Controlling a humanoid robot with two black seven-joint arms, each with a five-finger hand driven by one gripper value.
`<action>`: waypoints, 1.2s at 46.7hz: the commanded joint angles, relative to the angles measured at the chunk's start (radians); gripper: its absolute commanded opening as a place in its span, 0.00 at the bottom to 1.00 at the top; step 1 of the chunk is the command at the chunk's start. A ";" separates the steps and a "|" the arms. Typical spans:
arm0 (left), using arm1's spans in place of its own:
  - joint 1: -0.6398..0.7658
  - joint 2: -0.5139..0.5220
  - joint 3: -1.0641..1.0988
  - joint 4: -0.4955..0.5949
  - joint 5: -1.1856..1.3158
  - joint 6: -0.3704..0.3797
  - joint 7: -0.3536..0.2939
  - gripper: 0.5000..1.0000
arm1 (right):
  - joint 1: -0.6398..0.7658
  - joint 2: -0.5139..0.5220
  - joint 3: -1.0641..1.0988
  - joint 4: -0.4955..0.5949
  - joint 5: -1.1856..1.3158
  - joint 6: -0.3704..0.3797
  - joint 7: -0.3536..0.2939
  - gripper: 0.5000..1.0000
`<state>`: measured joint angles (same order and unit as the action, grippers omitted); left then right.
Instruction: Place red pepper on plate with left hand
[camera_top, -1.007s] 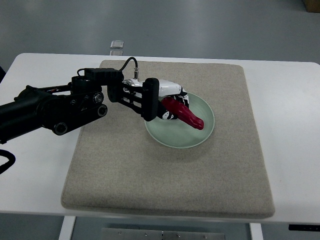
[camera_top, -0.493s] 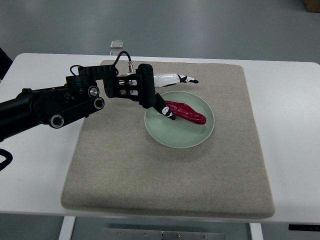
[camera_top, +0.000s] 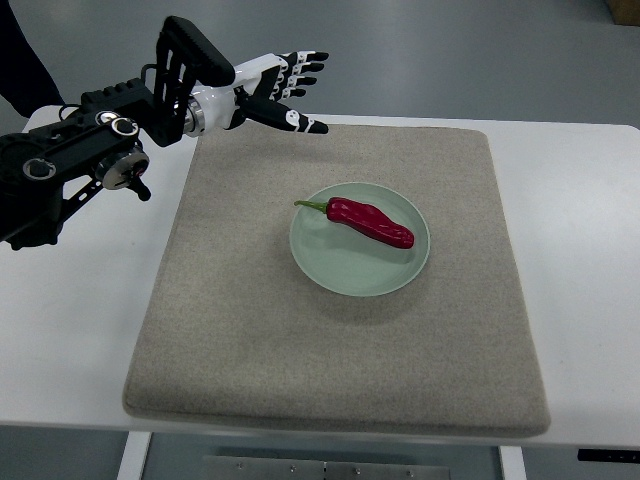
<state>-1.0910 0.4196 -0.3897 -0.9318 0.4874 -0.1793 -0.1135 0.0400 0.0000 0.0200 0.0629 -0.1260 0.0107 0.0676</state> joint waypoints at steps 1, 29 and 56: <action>0.022 0.007 0.002 0.019 -0.133 0.001 0.000 0.99 | 0.000 0.000 0.000 -0.001 0.000 0.000 0.000 0.86; 0.086 0.013 -0.011 0.128 -0.523 -0.131 0.077 1.00 | 0.000 0.000 0.000 0.000 0.000 0.000 0.000 0.86; 0.203 0.048 -0.202 0.133 -0.624 -0.132 0.087 1.00 | 0.000 0.000 0.000 0.006 -0.003 0.009 0.001 0.86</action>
<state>-0.9004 0.4654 -0.5774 -0.8002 -0.1384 -0.3107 -0.0259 0.0399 0.0000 0.0199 0.0691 -0.1288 0.0202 0.0676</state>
